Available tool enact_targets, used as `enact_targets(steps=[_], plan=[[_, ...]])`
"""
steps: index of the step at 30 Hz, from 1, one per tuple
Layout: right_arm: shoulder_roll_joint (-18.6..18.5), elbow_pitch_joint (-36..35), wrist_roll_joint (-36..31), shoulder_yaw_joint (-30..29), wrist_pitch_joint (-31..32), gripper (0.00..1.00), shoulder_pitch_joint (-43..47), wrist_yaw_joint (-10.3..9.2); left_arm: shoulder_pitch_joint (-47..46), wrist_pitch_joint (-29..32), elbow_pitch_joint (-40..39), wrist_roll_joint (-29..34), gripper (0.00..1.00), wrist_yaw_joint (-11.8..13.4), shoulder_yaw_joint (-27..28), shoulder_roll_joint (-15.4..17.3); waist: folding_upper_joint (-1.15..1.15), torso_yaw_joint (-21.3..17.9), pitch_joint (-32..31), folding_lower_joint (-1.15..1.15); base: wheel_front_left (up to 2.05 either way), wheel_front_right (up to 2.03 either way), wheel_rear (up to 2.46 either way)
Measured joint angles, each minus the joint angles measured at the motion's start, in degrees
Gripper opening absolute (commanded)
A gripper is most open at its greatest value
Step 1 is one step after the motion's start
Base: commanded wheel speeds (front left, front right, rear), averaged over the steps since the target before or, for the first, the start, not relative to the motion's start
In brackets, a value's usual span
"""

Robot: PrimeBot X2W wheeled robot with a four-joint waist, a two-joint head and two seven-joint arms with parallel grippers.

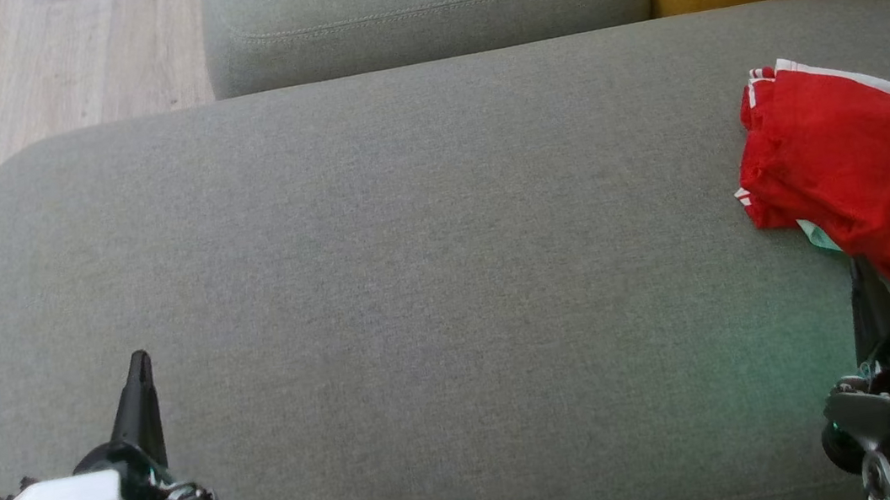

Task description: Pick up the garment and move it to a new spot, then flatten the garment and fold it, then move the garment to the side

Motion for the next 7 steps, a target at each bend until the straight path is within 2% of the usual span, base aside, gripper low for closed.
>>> enact_targets(steps=[7], plan=[[0.00,0.00,0.00,-0.11,0.02,0.00,0.00,0.00,0.00,0.00,0.00,0.00,0.00,0.00,0.02,-0.01,0.00,0.00,0.00,0.00,0.00,0.00,0.00]])
